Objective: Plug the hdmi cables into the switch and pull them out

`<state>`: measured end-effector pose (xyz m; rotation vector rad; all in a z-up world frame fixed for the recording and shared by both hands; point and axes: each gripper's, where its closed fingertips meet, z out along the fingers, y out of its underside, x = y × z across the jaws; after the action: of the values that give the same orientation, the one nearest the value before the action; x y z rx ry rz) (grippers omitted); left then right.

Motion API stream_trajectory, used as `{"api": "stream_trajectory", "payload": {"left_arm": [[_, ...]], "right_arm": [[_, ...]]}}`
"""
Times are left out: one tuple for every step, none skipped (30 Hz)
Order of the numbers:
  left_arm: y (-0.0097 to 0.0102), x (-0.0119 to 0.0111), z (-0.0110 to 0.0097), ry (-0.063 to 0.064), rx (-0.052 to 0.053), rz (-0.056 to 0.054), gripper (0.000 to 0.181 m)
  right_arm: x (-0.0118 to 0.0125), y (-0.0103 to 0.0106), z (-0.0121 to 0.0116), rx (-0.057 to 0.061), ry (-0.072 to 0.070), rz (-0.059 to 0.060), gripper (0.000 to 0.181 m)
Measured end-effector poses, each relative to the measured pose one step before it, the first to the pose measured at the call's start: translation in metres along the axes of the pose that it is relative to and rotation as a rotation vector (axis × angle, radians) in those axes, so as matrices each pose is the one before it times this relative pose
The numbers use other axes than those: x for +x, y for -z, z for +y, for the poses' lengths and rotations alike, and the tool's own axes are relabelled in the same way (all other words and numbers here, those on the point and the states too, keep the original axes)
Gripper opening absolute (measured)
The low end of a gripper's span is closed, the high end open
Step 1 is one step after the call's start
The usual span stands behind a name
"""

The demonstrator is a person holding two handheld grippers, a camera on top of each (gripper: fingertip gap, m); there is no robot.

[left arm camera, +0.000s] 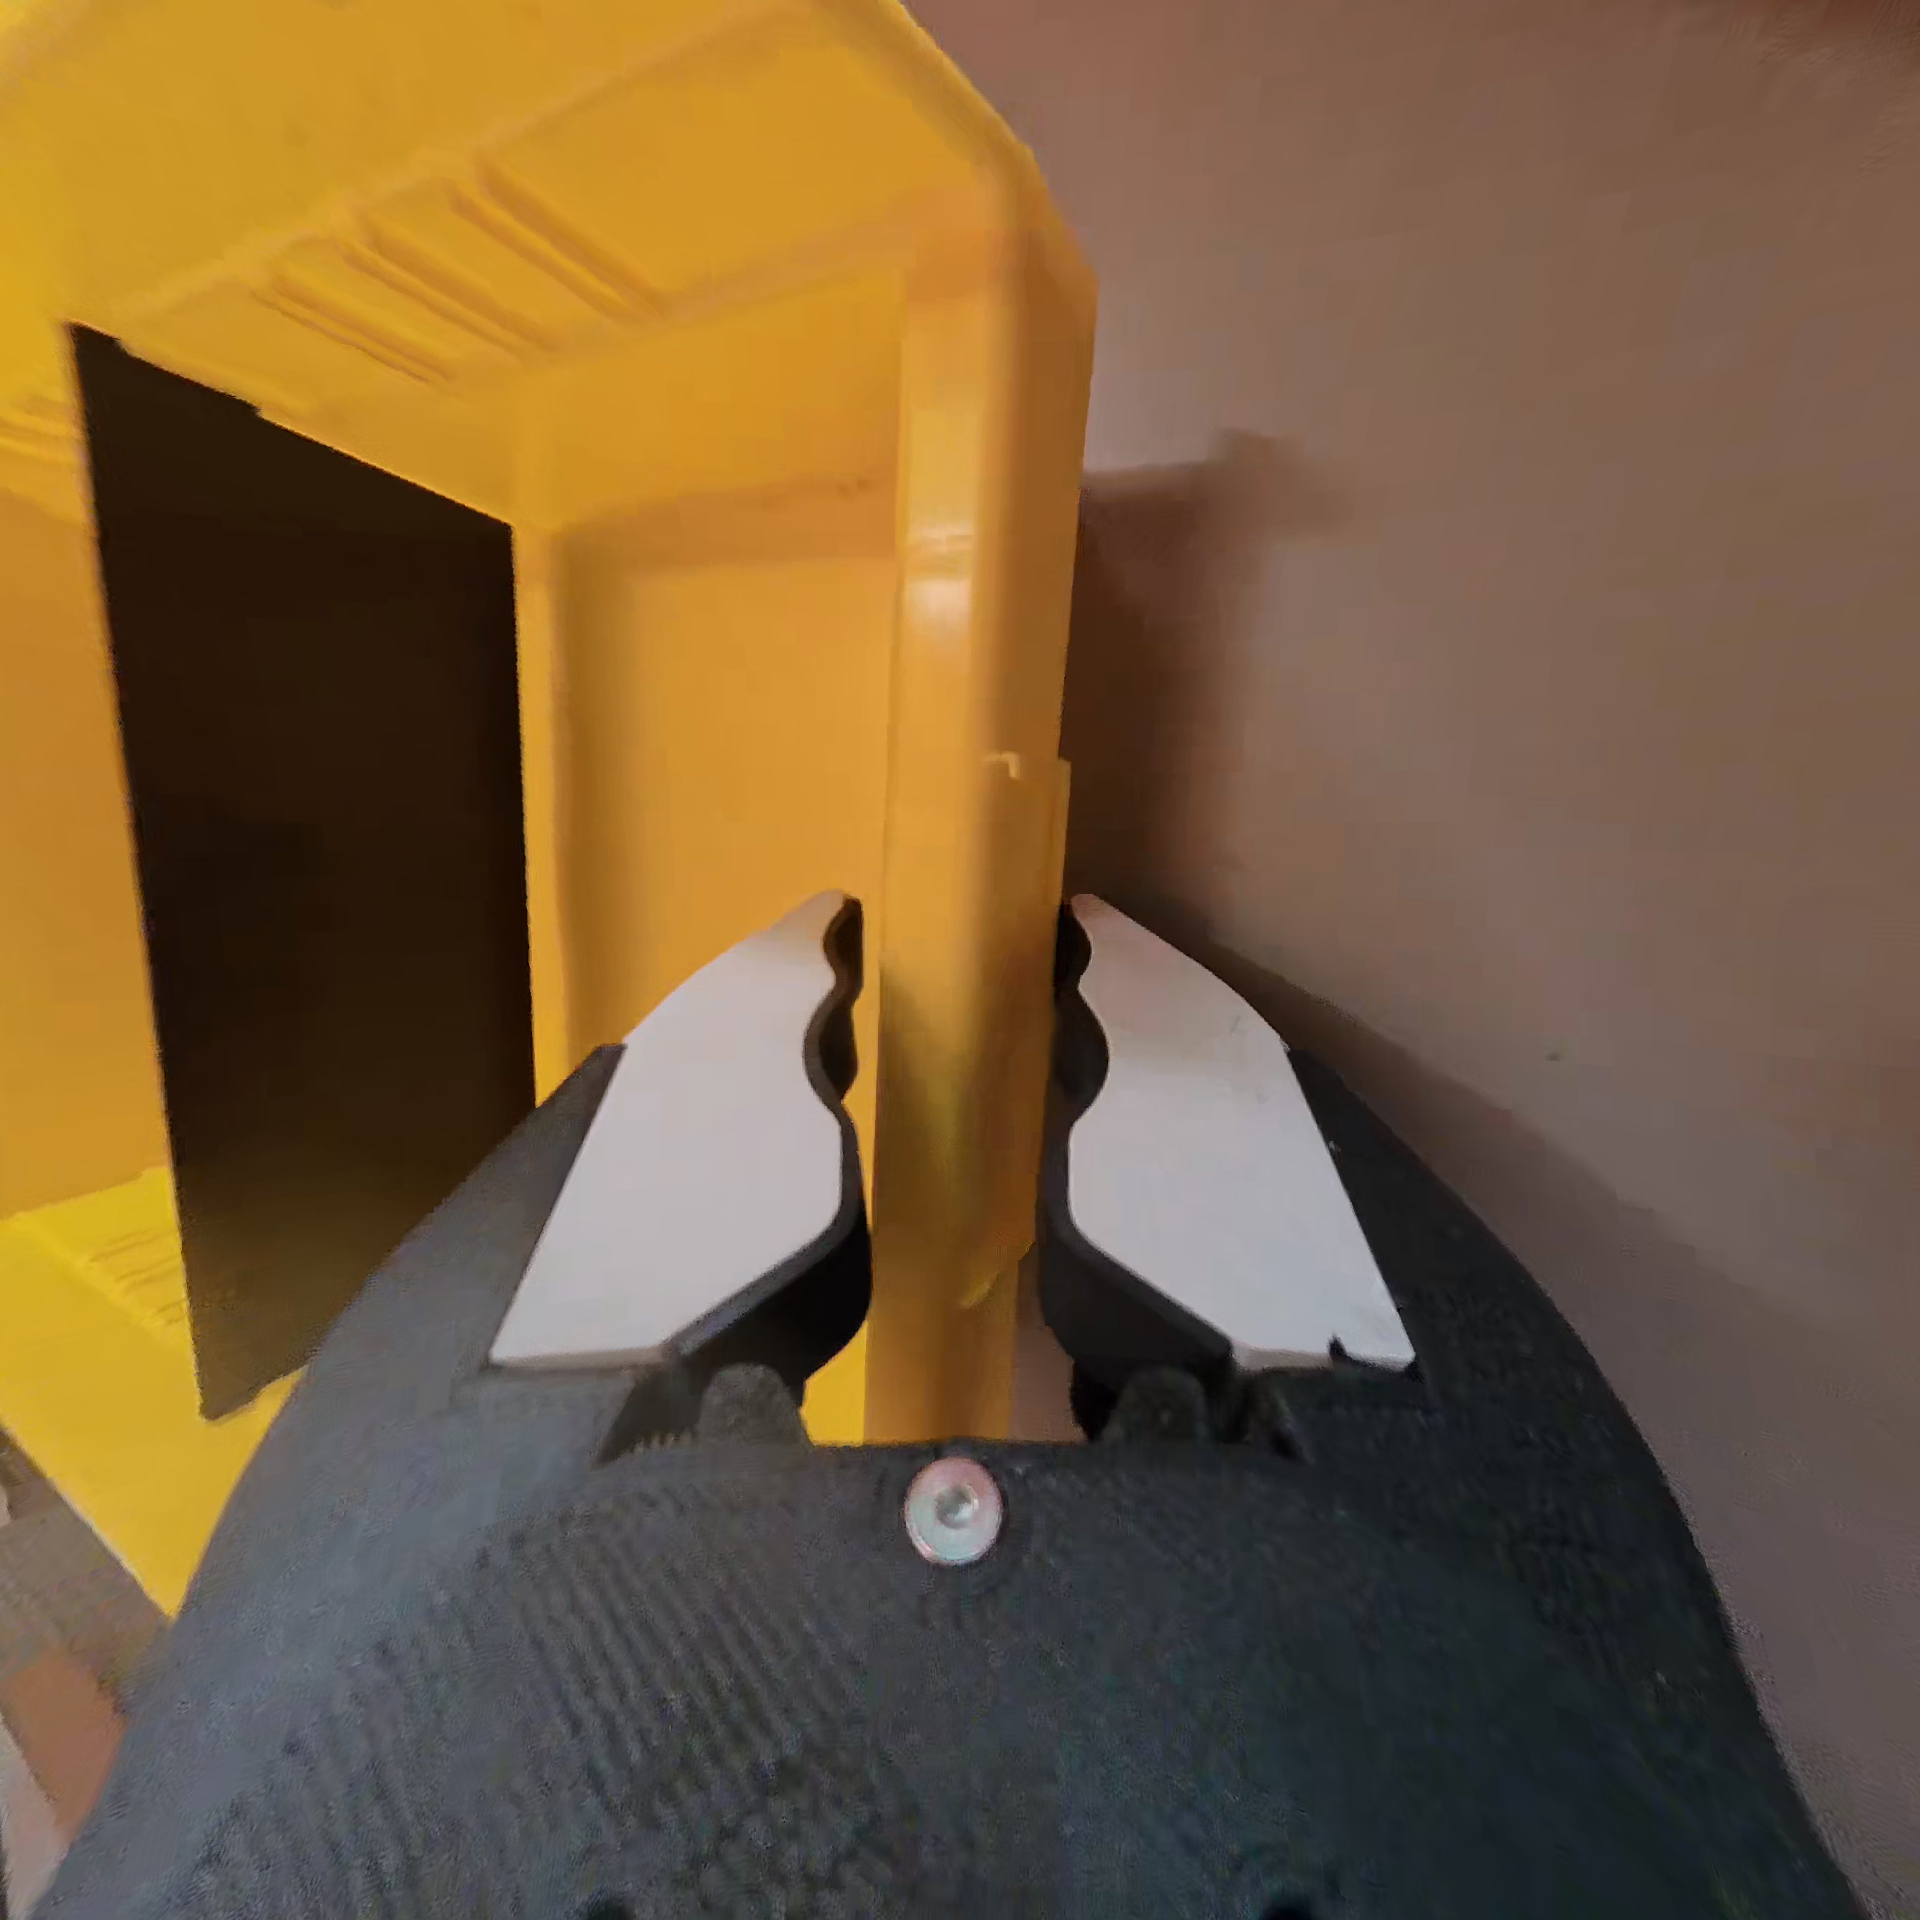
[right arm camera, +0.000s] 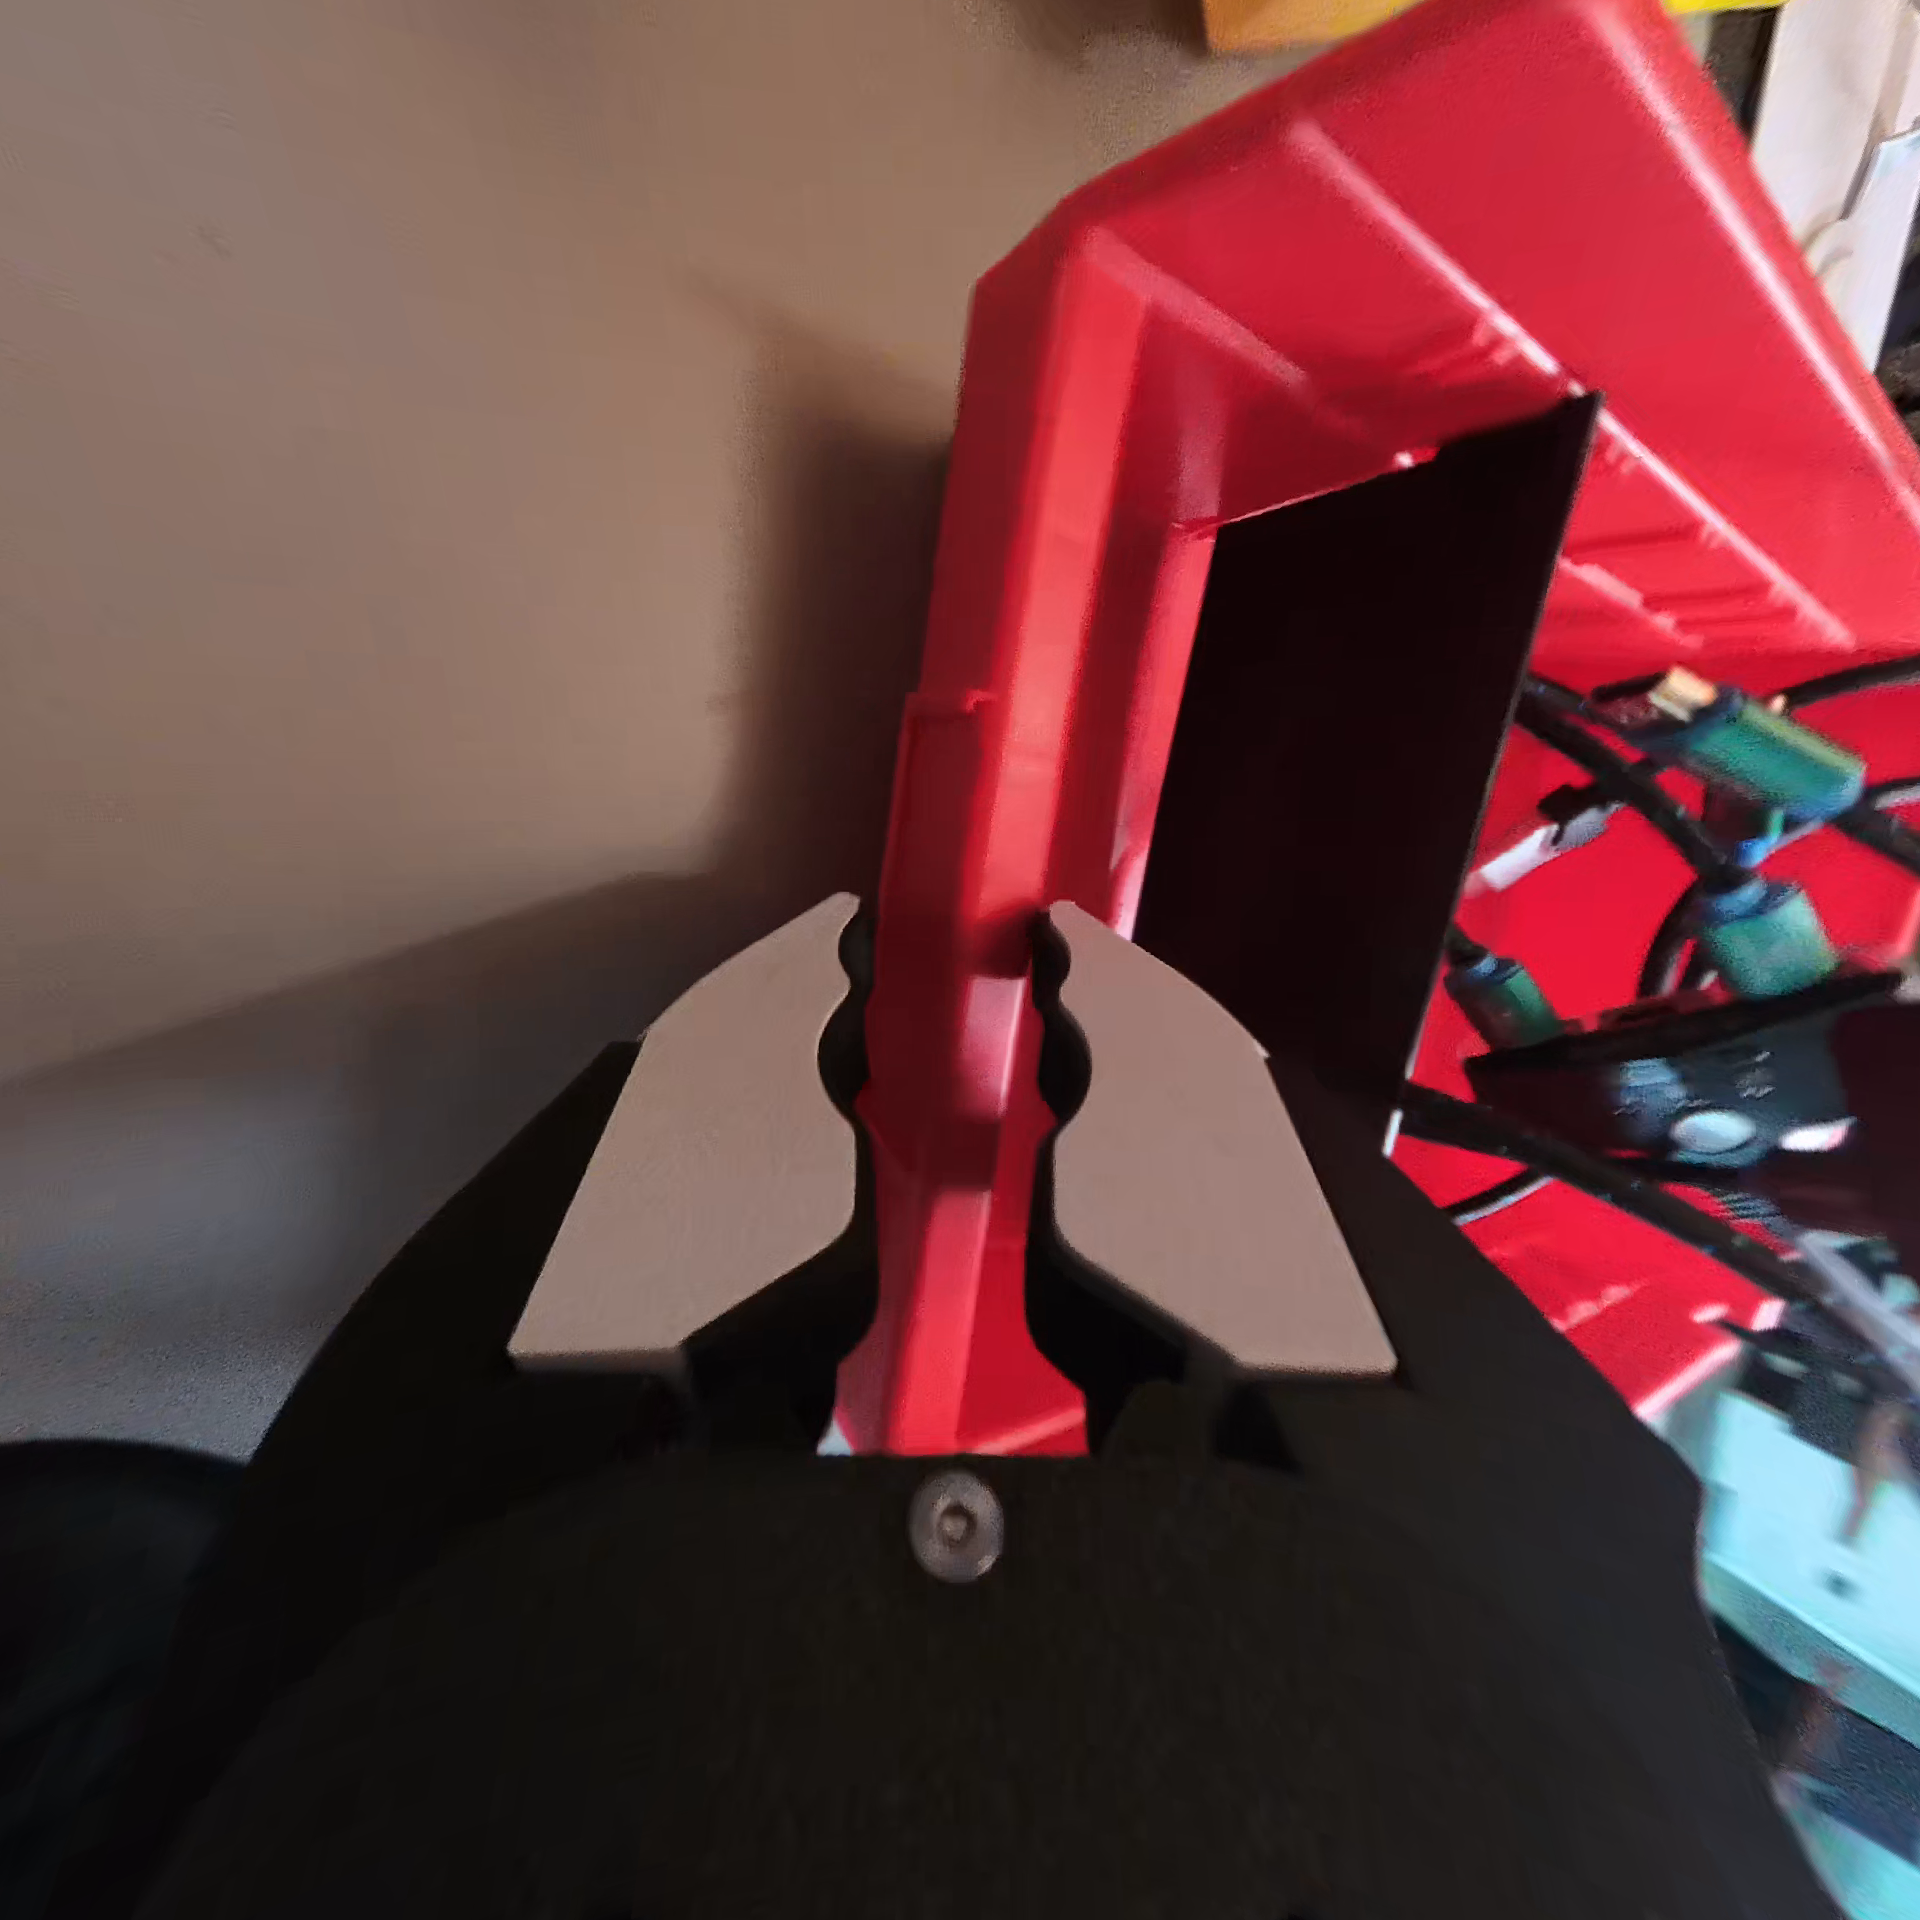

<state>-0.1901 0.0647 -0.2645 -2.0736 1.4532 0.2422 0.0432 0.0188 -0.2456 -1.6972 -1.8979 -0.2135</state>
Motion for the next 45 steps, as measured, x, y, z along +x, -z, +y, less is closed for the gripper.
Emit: {"api": "stream_trajectory", "payload": {"left_arm": [[0.00239, -0.00196, -0.00491, 0.0212, 0.0365, -0.0213, 0.038], [0.00445, -0.00196, -0.0049, 0.0219, 0.0403, -0.0265, 0.041], [0.00633, -0.00193, -0.00449, 0.0186, 0.0418, -0.0322, 0.043], [0.00799, -0.00073, -0.00445, 0.0216, 0.0437, -0.0288, 0.041], [0.00912, 0.00085, -0.00512, 0.0306, 0.0503, -0.0184, 0.04], [0.00887, 0.00415, -0.00544, 0.0477, 0.049, 0.0026, 0.039], [0.00789, 0.008, -0.00548, 0.0694, 0.0437, 0.0258, 0.039], [0.00646, 0.01061, -0.00644, 0.0859, 0.0427, 0.0383, 0.039], [0.00473, 0.01243, -0.00766, 0.0885, 0.0463, 0.0425, 0.038], [0.00264, 0.01289, -0.00807, 0.0829, 0.0435, 0.0364, 0.038], [0.00036, 0.01242, -0.00853, 0.0713, 0.0435, 0.0258, 0.038], [-0.00216, 0.01238, -0.00848, 0.0597, 0.0442, 0.0203, 0.038], [-0.00465, 0.01156, -0.00673, 0.0501, 0.0332, 0.0129, 0.037], [-0.00666, 0.00917, -0.00459, 0.0369, 0.0201, -0.0009, 0.039], [-0.00811, 0.00721, -0.00333, 0.0197, 0.0186, -0.0101, 0.039], [-0.00927, 0.00423, -0.00168, 0.0119, 0.013, -0.0243, 0.041], [-0.01007, 0.00273, -0.00027, 0.0138, 0.0064, -0.0272, 0.043], [-0.01025, 0.0036, 0.00029, 0.0243, 0.0011, -0.0141, 0.046], [-0.00954, 0.004, 0.00038, 0.0238, -0.0054, -0.0077, 0.049], [-0.00853, 0.00112, -0.00057, 0.0069, -0.0022, -0.0223, 0.05], [-0.00758, -0.00204, -0.00106, -0.0085, 0.0001, -0.0379, 0.049], [-0.00711, -0.0015, -0.00099, -0.0056, 0.0007, -0.0278, 0.044], [-0.00669, -0.00105, -0.00046, 0.0057, -0.0024, -0.0175, 0.04], [-0.00571, -0.00241, -0.00124, 0.0076, 0.0066, -0.0213, 0.035], [-0.00428, -0.00257, -0.00201, 0.0002, 0.0176, -0.0196, 0.022], [-0.00274, -0.00066, -0.00172, 0.0, 0.0207, -0.0062, 0.022], [-0.00253, -0.00126, -0.00058, 0.0198, 0.0133, -0.0152, 0.02], [-0.00133, -0.00019, -0.00101, 0.0156, 0.0167, -0.0136, 0.019], [-0.00023, 0.00032, -0.00061, 0.005, 0.0106, -0.0129, 0.018], [0.0006, 0.00027, -0.00043, -0.0006, 0.0064, -0.0084, 0.017], [0.00188, 0.00054, -0.00137, -0.0028, 0.0049, -0.0009, 0.017], [0.00319, 0.00118, -0.00354, -0.0049, 0.0085, 0.0047, 0.016], [0.00392, 0.001, -0.00538, -0.004, 0.0138, 0.0028, 0.015], [0.00439, 0.00077, -0.00751, 0.005, 0.0212, 0.0006, 0.014], [0.00542, 0.00009, -0.0101, 0.008, 0.0299, -0.001, 0.012], [0.00524, -0.00029, -0.01065, -0.0007, 0.0221, -0.0017, 0.011], [0.00504, -0.00012, -0.01118, -0.0013, 0.0176, 0.0048, 0.01], [0.0051, -0.00002, -0.01171, 0.0043, 0.0176, 0.0077, 0.01], [0.00557, -0.00065, -0.01225, -0.0043, 0.0187, -0.001, 0.01], [0.00666, -0.0026, -0.01365, -0.0195, 0.0253, -0.0179, 0.01], [0.00703, -0.00346, -0.01462, -0.0186, 0.0285, -0.0169, 0.009], [0.00651, -0.00304, -0.01457, -0.0002, 0.0259, -0.0003, 0.01], [0.00628, -0.00361, -0.01404, 0.0021, 0.0238, -0.0006, 0.01], [0.00646, -0.00451, -0.01337, -0.0087, 0.0231, -0.0089, 0.011], [0.00691, -0.00515, -0.0128, -0.0122, 0.0225, -0.0136, 0.011]], "right_arm": [[-0.00491, 0.00582, -0.00389, 0.0524, -0.0568, -0.0023, 0.028], [-0.00407, 0.00897, -0.00699, 0.0772, -0.0681, 0.0041, 0.029], [-0.00519, 0.01139, -0.0075, 0.0835, -0.0753, -0.0054, 0.03], [-0.00482, 0.01302, -0.00749, 0.0909, -0.0876, -0.0043, 0.03], [-0.00214, 0.01409, -0.00616, 0.0904, -0.0948, 0.009, 0.03], [0.00036, 0.01446, -0.00335, 0.0815, -0.0963, 0.0175, 0.03], [0.00491, 0.0143, -0.00077, 0.0699, -0.097, 0.0362, 0.029], [0.01062, 0.01378, 0.00149, 0.0594, -0.0926, 0.0612, 0.029], [0.01515, 0.01287, 0.00342, 0.0459, -0.0851, 0.0769, 0.029], [0.01787, 0.01126, 0.00308, 0.0422, -0.0761, 0.085, 0.029], [0.01874, 0.00868, 0.00212, 0.0403, -0.0606, 0.0846, 0.029], [0.01709, 0.00403, 0.00324, 0.0208, -0.0425, 0.0741, 0.03], [0.01208, -0.00119, 0.00508, -0.0067, -0.0232, 0.0495, 0.033], [0.00594, -0.00555, 0.00626, -0.0253, -0.0121, 0.0231, 0.04], [0.00036, -0.00754, 0.00513, -0.0266, -0.0246, -0.0017, 0.045], [-0.00333, -0.00748, 0.00266, -0.019, -0.0332, -0.0177, 0.049], [-0.00257, -0.00634, 0.00054, -0.0082, -0.0218, -0.0066, 0.051], [0.00077, -0.00547, -0.00076, 0.0021, -0.0018, 0.0173, 0.05], [0.00226, -0.00537, 0.00014, -0.0046, 0.0015, 0.0234, 0.049], [0.00172, -0.00535, 0.00237, -0.0192, -0.0021, 0.0143, 0.047], [0.00041, -0.00476, 0.00285, -0.0232, -0.0035, 0.0026, 0.045], [0.0003, -0.00327, 0.00155, -0.0113, -0.0024, 0.0034, 0.041], [0.00242, -0.00273, 0.00067, -0.0032, 0.0139, 0.0185, 0.036], [0.00518, -0.00285, 0.00126, -0.0065, 0.0228, 0.0348, 0.03], [0.00191, -0.00261, 0.00149, -0.0097, 0.0119, 0.0073, 0.029], [0.00115, -0.00121, -0.00017, -0.0019, -0.0154, 0.0017, 0.023], [0.00245, -0.00076, -0.00104, 0.0034, 0.0054, 0.0135, 0.021], [0.00218, -0.00009, -0.00121, 0.0037, 0.0162, 0.019, 0.018], [0.00173, 0.00044, -0.00123, 0.0024, 0.0186, 0.0209, 0.016], [0.00066, 0.00098, -0.00111, 0.0021, 0.0207, 0.0119, 0.015], [-0.00025, 0.00242, -0.00209, 0.0084, 0.0072, 0.0001, 0.015], [-0.00083, 0.00423, -0.00361, 0.0152, 0.0037, -0.0036, 0.015], [-0.00068, 0.00568, -0.00537, 0.0245, 0.007, 0.0006, 0.015], [0.00032, 0.0064, -0.00788, 0.0365, 0.0101, 0.0117, 0.013], [0.00011, 0.00646, -0.00933, 0.0314, 0.0112, 0.0099, 0.01], [-0.00097, 0.00546, -0.00934, 0.0171, 0.0039, -0.0055, 0.01], [-0.00088, 0.00451, -0.01036, 0.0167, 0.003, -0.0065, 0.009], [0.00012, 0.00388, -0.01128, 0.0219, 0.0252, 0.0071, 0.009], [0.00043, 0.00303, -0.01191, 0.0193, 0.0339, 0.0141, 0.008], [-0.00186, 0.00235, -0.01271, 0.0181, 0.016, -0.0035, 0.008], [-0.00338, 0.00173, -0.01327, 0.0204, -0.0054, -0.0177, 0.008], [-0.00302, 0.00091, -0.01278, 0.0213, -0.0058, -0.0157, 0.008], [-0.00285, 0.0001, -0.01243, 0.0231, 0.0063, -0.0059, 0.008], [-0.00418, 0.00001, -0.01305, 0.0289, 0.0015, -0.0101, 0.008], [-0.00489, -0.00022, -0.01323, 0.0278, 0.0062, -0.0065, 0.008]]}}
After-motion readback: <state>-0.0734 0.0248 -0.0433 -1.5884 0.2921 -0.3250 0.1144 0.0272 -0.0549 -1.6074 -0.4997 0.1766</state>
